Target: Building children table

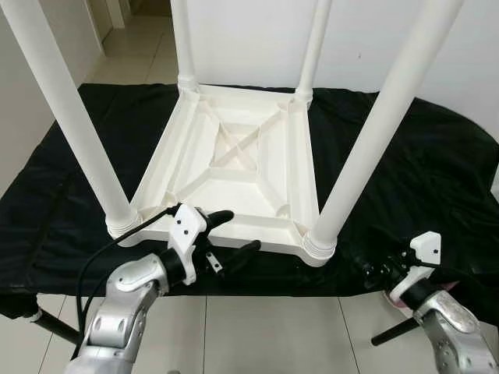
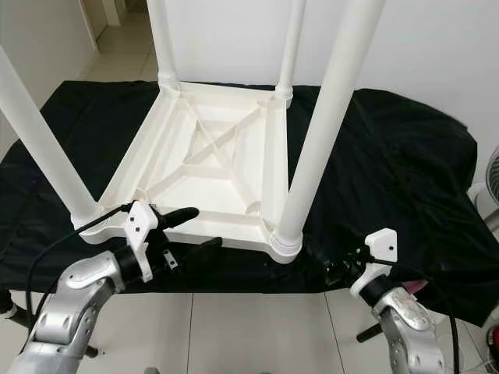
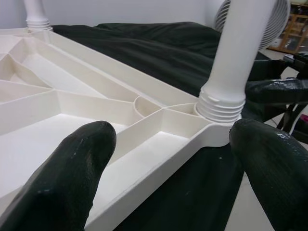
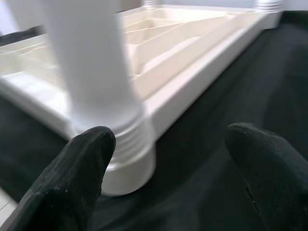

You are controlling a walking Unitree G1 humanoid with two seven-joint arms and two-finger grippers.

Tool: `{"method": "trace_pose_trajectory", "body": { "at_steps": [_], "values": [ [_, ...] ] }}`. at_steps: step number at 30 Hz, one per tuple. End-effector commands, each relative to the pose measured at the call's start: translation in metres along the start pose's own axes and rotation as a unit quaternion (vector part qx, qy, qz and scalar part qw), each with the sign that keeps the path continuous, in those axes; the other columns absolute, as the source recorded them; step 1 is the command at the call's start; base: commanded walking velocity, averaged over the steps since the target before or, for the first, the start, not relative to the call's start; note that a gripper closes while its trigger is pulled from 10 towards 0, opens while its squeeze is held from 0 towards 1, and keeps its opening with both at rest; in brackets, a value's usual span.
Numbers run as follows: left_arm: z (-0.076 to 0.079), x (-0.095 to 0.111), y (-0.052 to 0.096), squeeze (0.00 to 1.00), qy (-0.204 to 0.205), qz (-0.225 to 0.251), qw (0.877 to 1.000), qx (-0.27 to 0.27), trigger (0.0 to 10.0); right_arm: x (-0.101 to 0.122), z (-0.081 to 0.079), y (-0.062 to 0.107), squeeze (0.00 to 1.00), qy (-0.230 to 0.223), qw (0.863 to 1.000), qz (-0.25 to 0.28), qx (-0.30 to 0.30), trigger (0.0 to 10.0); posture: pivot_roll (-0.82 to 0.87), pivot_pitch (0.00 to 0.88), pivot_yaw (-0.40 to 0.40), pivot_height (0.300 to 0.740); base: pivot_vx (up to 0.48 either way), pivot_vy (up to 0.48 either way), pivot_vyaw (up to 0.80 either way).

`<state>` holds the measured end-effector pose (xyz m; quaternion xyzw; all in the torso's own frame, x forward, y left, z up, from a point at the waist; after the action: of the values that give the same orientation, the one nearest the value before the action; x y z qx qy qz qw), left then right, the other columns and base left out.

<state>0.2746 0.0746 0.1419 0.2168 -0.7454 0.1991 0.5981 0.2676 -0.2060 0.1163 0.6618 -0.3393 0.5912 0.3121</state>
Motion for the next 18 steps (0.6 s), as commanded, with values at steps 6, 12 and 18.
{"method": "trace_pose_trajectory", "body": {
  "at_steps": [6, 12, 18],
  "values": [
    [0.005, 0.006, 0.000, 0.00, 0.007, 0.001, 1.000, -0.008, 10.0, 0.009, -0.013, -0.010, 0.00, 0.015, 0.998, -0.010, 0.064, 10.0, -0.07, 0.000, -0.012, 0.740, 0.000, 0.000, 0.00],
    [0.010, 0.008, -0.002, 0.00, 0.013, 0.000, 1.000, -0.008, 10.0, 0.017, -0.014, -0.018, 0.00, 0.030, 0.995, -0.013, 0.091, 10.0, -0.06, 0.000, -0.025, 0.740, 0.000, 0.000, 0.00],
    [0.022, 0.006, -0.005, 0.00, 0.033, -0.008, 0.999, -0.028, 10.0, 0.020, -0.013, -0.026, 0.00, 0.038, 0.993, -0.018, 0.109, 10.0, -0.05, 0.000, -0.030, 0.740, 0.000, 0.000, 0.00]
  ]
}}
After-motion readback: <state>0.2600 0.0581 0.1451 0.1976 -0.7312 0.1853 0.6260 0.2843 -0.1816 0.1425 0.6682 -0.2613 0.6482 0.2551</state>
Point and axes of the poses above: a point about 5 cm out from each wrist's last joint towards the gripper, its own y axis pointing back from the gripper into the wrist, its own x axis along the axis of the wrist's last joint, z = x × y, the point moved 5 cm from there along -y, pointing out of the wrist towards the gripper, and after that the axes turned 9 degrees about -y, right-handed, at the moved point
